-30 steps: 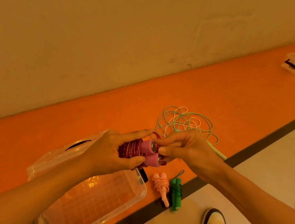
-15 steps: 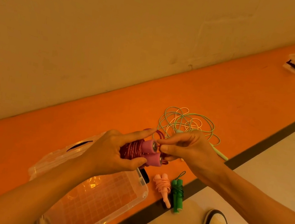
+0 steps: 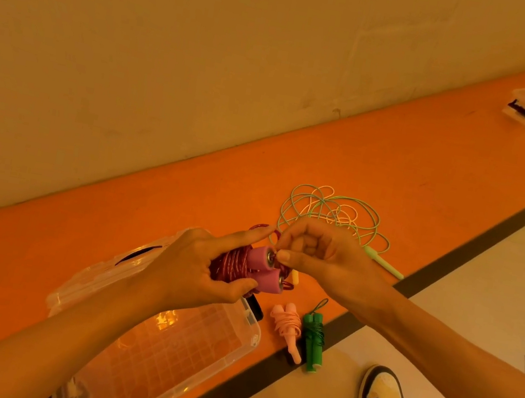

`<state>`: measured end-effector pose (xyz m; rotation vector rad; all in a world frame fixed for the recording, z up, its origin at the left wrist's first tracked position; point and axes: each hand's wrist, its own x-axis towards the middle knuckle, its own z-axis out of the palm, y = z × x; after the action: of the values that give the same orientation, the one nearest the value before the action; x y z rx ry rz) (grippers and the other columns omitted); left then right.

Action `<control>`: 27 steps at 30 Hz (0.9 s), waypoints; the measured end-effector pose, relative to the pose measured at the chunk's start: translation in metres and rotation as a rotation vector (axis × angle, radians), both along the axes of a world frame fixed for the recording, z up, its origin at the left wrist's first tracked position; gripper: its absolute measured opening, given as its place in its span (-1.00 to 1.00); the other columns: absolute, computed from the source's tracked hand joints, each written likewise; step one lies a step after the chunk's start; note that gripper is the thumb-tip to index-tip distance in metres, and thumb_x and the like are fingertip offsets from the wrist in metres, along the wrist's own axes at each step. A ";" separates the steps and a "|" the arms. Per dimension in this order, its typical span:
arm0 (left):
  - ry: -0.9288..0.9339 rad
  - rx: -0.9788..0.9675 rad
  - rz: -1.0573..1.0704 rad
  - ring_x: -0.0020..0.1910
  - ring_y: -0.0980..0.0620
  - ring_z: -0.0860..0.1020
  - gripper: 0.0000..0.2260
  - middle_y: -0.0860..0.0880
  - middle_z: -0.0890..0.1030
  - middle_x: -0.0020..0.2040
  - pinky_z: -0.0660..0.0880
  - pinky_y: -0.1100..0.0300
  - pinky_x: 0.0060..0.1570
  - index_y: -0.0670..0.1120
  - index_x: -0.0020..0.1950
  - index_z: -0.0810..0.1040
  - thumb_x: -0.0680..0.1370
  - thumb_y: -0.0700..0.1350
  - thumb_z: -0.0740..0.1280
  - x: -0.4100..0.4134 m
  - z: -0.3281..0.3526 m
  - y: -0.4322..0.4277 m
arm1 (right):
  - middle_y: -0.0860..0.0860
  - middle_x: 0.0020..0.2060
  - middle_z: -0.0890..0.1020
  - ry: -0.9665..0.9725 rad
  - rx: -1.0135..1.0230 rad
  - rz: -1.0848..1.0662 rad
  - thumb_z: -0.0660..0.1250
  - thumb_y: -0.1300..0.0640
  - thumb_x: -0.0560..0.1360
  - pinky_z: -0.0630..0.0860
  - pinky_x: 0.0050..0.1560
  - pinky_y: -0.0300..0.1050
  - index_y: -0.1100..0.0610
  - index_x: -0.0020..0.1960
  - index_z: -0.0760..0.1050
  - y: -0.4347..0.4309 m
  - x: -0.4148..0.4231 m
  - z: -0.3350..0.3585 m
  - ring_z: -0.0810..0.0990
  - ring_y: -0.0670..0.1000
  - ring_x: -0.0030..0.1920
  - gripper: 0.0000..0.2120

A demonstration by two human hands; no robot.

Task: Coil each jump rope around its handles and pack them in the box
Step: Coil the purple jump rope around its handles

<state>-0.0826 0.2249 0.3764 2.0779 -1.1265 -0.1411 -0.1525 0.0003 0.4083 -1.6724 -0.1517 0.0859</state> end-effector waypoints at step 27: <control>0.071 0.036 0.059 -0.37 -0.06 0.64 -0.38 -0.03 0.70 -0.12 0.60 -0.05 -0.36 0.42 0.50 0.20 0.47 0.30 0.35 0.009 -0.002 0.002 | 0.06 -0.14 0.73 0.011 -0.024 -0.001 0.41 0.28 0.48 0.58 -0.09 -0.19 0.22 0.05 0.54 -0.007 -0.003 -0.011 0.71 0.01 -0.06 -0.85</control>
<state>-0.0739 0.2270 0.3748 2.1187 -1.0258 -0.2067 -0.1558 -0.0070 0.3969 -1.6957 -0.1425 0.0962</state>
